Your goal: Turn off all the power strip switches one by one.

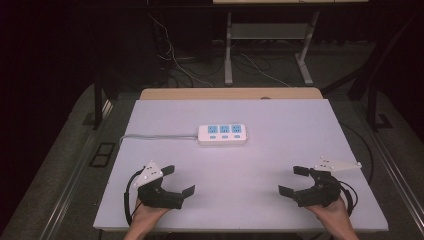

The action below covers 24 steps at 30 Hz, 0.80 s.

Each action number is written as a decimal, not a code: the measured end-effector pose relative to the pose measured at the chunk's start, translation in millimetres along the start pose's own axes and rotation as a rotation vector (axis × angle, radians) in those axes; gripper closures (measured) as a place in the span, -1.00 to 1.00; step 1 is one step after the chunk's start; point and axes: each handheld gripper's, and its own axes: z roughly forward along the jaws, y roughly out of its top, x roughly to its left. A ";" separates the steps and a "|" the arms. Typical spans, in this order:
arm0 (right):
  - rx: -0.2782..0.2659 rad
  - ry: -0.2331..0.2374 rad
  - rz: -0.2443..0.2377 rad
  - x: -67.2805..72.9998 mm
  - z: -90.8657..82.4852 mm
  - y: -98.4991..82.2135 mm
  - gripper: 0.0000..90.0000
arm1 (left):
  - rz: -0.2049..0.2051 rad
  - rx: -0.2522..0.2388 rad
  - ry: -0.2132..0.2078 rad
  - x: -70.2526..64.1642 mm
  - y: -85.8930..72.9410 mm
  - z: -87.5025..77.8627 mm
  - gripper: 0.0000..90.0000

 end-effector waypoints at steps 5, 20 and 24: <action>0.002 0.006 0.010 -0.9 0.2 -1.1 -0.99 | -0.003 0.005 -0.005 0.6 0.9 -0.5 -1.00; 0.024 0.012 0.021 -1.9 -2.2 -5.1 -0.99 | -0.005 0.026 -0.017 1.5 6.2 0.5 -1.00; 0.032 0.014 0.020 -2.2 -2.1 -5.8 -0.99 | 0.001 0.032 -0.030 1.0 10.2 0.3 -1.00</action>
